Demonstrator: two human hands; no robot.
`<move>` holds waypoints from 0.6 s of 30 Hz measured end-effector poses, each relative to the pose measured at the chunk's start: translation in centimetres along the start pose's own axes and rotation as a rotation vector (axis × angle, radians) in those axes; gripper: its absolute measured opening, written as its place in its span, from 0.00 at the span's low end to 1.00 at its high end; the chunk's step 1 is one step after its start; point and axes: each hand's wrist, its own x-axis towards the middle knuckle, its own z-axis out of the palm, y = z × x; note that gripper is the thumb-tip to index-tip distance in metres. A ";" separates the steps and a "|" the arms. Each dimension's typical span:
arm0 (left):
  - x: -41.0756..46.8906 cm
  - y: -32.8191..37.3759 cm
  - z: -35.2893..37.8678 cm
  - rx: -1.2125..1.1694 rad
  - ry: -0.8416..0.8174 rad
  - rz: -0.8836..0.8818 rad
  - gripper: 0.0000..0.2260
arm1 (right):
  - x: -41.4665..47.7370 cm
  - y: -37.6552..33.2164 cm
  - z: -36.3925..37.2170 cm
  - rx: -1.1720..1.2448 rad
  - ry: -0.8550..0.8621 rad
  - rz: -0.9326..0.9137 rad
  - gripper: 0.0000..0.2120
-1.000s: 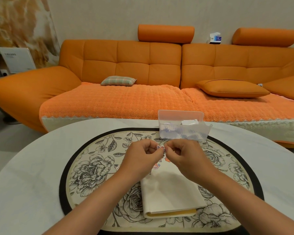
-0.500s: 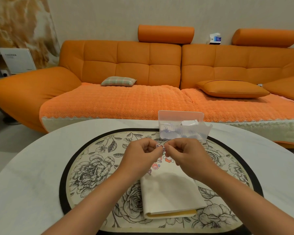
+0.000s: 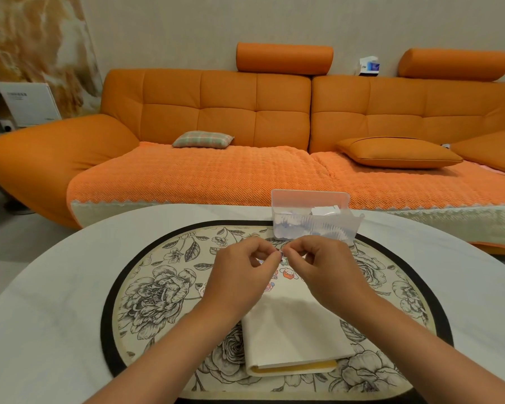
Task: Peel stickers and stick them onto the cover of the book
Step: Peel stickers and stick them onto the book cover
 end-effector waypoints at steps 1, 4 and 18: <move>0.0 0.1 0.0 -0.041 -0.023 -0.040 0.04 | -0.1 0.1 0.0 -0.030 0.018 -0.019 0.07; -0.2 0.5 0.0 -0.150 -0.071 -0.155 0.03 | -0.2 0.1 0.2 -0.109 0.051 -0.066 0.06; 0.3 0.0 0.3 -0.190 -0.132 -0.154 0.06 | -0.1 0.3 0.3 0.040 -0.024 0.056 0.07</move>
